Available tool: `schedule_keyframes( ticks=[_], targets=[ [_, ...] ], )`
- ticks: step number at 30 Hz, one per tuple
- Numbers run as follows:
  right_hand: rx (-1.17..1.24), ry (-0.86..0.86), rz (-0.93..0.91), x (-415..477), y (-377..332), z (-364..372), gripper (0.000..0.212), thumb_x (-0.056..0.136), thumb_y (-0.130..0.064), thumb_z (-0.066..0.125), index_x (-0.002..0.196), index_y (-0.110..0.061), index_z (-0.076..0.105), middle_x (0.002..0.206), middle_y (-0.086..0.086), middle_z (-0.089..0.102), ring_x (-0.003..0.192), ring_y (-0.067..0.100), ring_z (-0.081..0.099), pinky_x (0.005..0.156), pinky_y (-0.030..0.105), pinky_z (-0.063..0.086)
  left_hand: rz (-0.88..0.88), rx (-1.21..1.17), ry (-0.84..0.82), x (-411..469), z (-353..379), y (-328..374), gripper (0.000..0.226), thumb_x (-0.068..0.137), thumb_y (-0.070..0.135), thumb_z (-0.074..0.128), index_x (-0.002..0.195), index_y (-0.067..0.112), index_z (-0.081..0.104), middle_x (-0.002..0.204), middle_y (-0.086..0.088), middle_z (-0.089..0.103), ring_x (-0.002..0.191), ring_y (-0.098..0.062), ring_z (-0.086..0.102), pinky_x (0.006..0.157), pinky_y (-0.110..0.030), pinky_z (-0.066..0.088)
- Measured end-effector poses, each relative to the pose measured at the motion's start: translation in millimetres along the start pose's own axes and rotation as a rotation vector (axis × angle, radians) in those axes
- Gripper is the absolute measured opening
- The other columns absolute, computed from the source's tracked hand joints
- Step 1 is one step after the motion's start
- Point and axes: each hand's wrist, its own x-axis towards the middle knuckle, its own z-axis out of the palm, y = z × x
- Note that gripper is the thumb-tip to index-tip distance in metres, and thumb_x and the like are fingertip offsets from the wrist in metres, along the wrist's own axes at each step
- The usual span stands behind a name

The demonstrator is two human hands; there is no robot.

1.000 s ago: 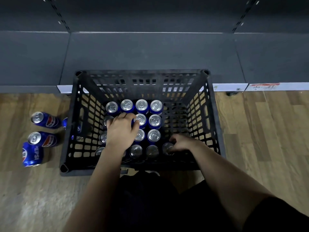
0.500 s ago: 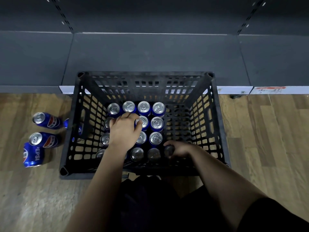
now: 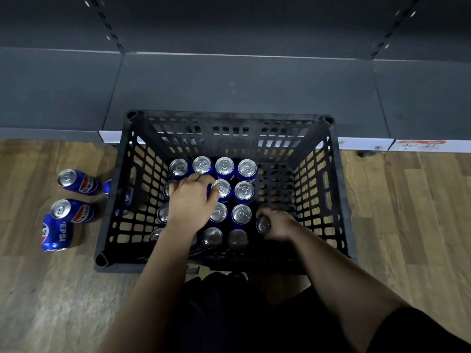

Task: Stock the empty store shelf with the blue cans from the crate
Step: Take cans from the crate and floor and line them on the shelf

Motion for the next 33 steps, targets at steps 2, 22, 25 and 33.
schedule_keyframes(
  ticks=[2,22,25,33],
  targets=[
    [0.010,0.023,-0.003,-0.8,-1.9,-2.5,0.070,0.070,-0.023,0.080,0.132,-0.030,0.047,0.130,0.006,0.059,0.116,0.024,0.057,0.090,0.025,0.045,-0.001,0.004,-0.002,-0.3,-0.6,-0.3,0.027,0.094,0.035,0.048,0.111,0.021,0.062,0.109,0.000,0.063,0.099,-0.022,0.058,0.093,-0.040,0.030],
    [0.388,0.239,-0.069,-160.5,-73.0,-138.0,0.055,0.061,-0.026,0.085,0.109,-0.027,0.056,0.091,-0.010,0.067,0.087,0.011,0.065,0.078,0.025,0.050,0.026,0.028,-0.032,-19.7,-183.5,81.3,0.024,0.094,0.036,0.047,0.108,0.025,0.063,0.105,0.003,0.062,0.099,-0.021,0.059,0.096,-0.041,0.031],
    [0.456,0.270,-0.086,-222.3,-103.4,-193.3,0.048,0.064,-0.026,0.082,0.106,-0.031,0.059,0.089,-0.016,0.069,0.085,0.005,0.064,0.075,0.019,0.046,0.035,0.034,-0.021,-22.7,-257.3,111.6,0.025,0.094,0.038,0.047,0.110,0.026,0.063,0.111,0.004,0.062,0.106,-0.020,0.057,0.097,-0.039,0.028],
    [0.623,0.454,-0.152,-380.6,-182.3,-337.7,0.042,0.066,-0.017,0.081,0.101,-0.034,0.064,0.086,-0.018,0.070,0.082,-0.003,0.064,0.069,0.006,0.045,0.143,0.035,0.033,-25.1,-444.4,191.4,0.026,0.095,0.037,0.045,0.113,0.027,0.061,0.112,0.006,0.063,0.104,-0.018,0.057,0.098,-0.036,0.028]
  ],
)
